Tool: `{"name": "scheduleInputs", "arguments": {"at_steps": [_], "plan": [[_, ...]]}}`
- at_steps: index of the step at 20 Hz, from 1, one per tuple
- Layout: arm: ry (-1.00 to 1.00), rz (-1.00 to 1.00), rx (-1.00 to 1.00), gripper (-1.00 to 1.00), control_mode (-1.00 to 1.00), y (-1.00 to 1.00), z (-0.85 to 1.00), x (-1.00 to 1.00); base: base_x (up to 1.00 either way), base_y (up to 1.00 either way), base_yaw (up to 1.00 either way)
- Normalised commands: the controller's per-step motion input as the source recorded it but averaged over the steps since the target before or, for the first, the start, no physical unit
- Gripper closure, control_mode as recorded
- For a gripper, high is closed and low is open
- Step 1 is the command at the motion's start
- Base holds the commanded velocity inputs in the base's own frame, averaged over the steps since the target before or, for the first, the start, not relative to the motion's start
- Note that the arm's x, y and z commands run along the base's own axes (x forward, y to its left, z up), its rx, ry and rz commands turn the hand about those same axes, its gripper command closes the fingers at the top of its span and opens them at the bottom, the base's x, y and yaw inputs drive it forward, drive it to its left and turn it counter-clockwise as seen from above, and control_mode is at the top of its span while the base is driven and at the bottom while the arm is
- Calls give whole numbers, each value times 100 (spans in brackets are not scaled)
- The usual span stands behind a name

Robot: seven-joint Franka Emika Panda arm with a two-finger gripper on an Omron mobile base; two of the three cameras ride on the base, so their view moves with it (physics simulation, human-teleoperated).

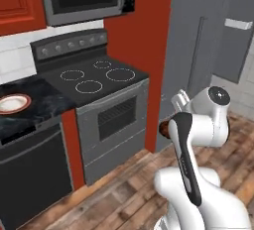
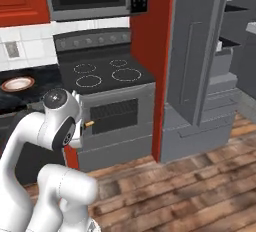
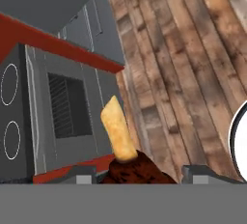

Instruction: Place the steak on the counter behind the older steak on the same shelf of the fridge to maintain FIFO order. Close the fridge door when finished.

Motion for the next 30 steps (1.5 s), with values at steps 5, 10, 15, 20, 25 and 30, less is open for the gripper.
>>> {"name": "scheduleInputs", "arguments": {"at_steps": [5, 10, 15, 20, 25, 30], "plan": [[0, 0, 0, 100, 100, 0, 0, 0, 37, -96, -47], [0, 0, 0, 100, 100, 0, 0, 0, 46, -100, -43], [0, 0, 0, 100, 100, 0, 0, 0, 42, -100, -37], [0, 0, 0, 100, 100, 0, 0, 0, 54, -90, -25], [0, 0, 0, 100, 100, 0, 0, 0, 92, -14, 7], [0, 0, 0, 100, 100, 0, 0, 0, 77, 2, 35]]}}
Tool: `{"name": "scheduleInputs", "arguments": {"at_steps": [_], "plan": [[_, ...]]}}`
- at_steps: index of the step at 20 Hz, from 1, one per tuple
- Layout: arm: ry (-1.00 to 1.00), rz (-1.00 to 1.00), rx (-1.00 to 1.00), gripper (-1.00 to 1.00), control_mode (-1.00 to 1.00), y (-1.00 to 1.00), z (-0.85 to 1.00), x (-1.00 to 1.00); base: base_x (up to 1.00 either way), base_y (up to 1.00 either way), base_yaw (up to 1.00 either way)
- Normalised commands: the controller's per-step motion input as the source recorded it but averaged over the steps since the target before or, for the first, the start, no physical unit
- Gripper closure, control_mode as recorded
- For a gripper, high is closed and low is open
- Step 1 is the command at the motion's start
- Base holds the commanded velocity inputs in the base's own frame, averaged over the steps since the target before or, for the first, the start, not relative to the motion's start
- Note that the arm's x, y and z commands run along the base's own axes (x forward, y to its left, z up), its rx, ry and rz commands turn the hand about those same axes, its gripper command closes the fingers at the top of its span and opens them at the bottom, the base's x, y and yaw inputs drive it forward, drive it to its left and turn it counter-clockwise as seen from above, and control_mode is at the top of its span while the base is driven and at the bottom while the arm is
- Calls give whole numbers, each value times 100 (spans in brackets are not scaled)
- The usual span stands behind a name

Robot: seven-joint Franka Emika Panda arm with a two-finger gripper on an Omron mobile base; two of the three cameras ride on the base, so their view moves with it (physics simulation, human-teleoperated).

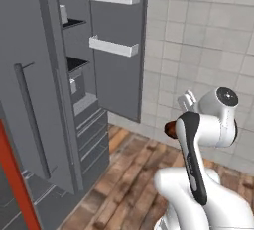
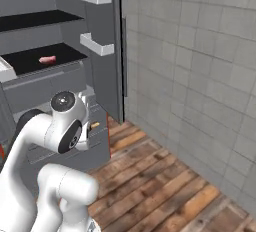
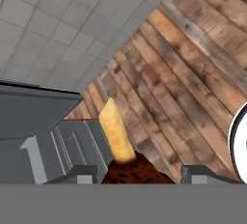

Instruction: Place the steak on the counter behind the older steak on the same shelf of the fridge to maintain FIFO order. Close the fridge door when finished.

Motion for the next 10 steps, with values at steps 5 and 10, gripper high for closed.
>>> {"name": "scheduleInputs", "arguments": {"at_steps": [5, 10], "plan": [[0, 0, 0, 100, 100, 0, 0, 0, 26, 0, 41], [0, 0, 0, 100, 100, 0, 0, 0, 40, -8, 46]]}}
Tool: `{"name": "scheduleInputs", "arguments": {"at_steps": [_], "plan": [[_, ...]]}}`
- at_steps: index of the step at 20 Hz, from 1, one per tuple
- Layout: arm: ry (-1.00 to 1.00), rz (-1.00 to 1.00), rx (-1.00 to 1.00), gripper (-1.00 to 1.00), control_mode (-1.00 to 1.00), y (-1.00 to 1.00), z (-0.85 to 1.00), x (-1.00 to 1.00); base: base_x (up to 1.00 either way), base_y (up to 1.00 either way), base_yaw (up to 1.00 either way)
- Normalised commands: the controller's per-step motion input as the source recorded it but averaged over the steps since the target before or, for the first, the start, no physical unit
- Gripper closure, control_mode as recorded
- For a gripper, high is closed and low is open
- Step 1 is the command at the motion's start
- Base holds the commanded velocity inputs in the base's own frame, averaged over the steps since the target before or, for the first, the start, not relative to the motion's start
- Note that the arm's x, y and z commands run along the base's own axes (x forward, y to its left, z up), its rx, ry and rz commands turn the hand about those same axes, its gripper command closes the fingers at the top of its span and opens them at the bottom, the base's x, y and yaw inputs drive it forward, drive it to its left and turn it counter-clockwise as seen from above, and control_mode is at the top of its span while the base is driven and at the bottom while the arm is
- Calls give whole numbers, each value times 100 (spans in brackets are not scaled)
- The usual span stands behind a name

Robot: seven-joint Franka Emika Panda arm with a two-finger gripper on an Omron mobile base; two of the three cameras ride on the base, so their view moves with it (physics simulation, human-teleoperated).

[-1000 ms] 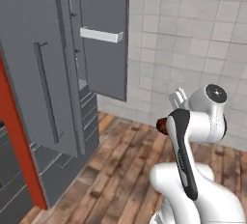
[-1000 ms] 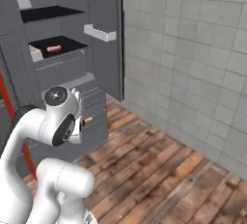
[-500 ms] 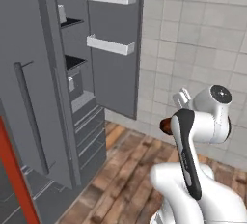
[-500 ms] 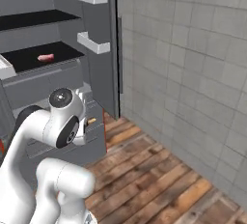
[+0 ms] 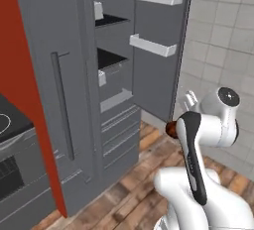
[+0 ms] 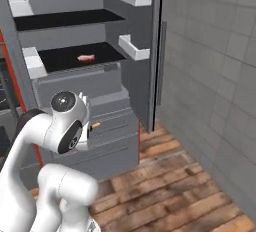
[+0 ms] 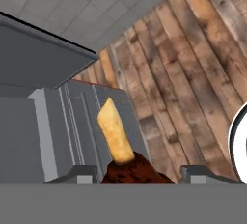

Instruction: Place the steak on the counter behind the older steak on the same shelf of the fridge to maintain FIFO order. Close the fridge door when finished.

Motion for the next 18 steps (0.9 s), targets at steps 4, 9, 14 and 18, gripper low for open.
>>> {"name": "scheduleInputs", "arguments": {"at_steps": [4, 9, 14, 18], "plan": [[0, 0, 0, 100, 100, 0, 0, 0, 79, -25, 48], [0, 0, 0, 100, 100, 0, 0, 0, 91, -31, 42], [0, 0, 0, 100, 100, 0, 0, 0, 83, -42, 38], [0, 0, 0, 100, 100, 0, 0, 0, 53, -26, 37]]}}
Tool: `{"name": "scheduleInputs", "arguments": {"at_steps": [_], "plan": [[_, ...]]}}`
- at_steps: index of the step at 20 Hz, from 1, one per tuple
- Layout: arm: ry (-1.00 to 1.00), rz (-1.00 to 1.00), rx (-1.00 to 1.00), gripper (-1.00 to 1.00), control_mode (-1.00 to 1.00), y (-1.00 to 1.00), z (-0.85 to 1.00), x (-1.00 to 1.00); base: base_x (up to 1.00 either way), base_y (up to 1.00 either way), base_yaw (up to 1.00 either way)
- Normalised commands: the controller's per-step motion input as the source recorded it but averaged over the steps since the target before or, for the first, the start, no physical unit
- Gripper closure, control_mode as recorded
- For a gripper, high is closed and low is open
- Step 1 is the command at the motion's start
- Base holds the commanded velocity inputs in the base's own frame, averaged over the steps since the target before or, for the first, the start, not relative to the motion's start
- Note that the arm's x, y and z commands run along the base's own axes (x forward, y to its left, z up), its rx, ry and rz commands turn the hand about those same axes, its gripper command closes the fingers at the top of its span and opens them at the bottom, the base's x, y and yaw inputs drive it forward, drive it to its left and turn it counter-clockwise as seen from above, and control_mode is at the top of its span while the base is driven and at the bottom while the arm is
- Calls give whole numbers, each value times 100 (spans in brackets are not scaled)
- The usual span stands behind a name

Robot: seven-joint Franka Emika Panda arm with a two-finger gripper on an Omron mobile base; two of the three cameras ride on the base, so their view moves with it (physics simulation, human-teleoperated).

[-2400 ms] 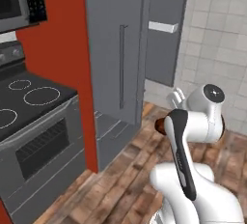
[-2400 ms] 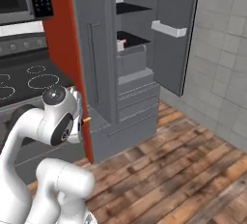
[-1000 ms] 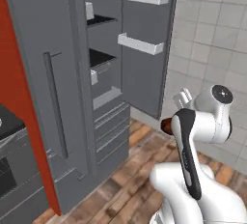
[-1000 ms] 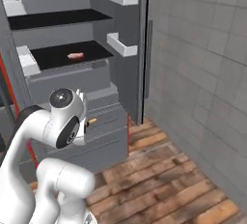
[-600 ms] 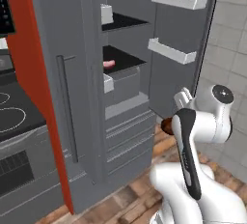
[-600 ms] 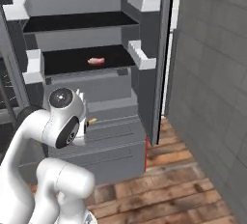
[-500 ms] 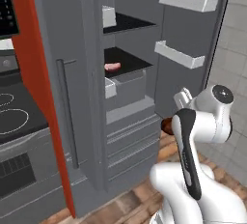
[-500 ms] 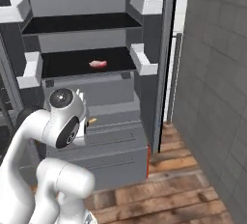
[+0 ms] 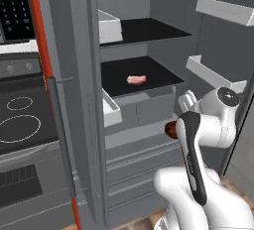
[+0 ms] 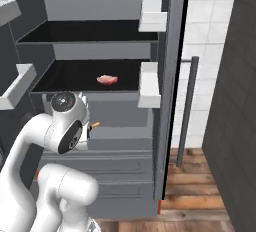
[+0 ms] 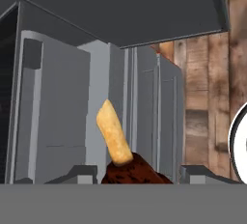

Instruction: Place the steak on the counter behind the older steak on the same shelf of the fridge to maintain FIFO order. Close the fridge door when finished.

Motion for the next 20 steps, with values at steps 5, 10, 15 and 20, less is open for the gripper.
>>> {"name": "scheduleInputs", "arguments": {"at_steps": [5, 10, 15, 20], "plan": [[0, 0, 0, 100, 100, 0, 0, 0, 57, -34, 33], [0, 0, 0, 100, 100, 0, 0, 0, 59, -13, 28], [0, 0, 0, 100, 100, 0, 0, 0, 63, -13, 22], [0, 0, 0, 100, 100, 0, 0, 0, 61, -48, 21]]}}
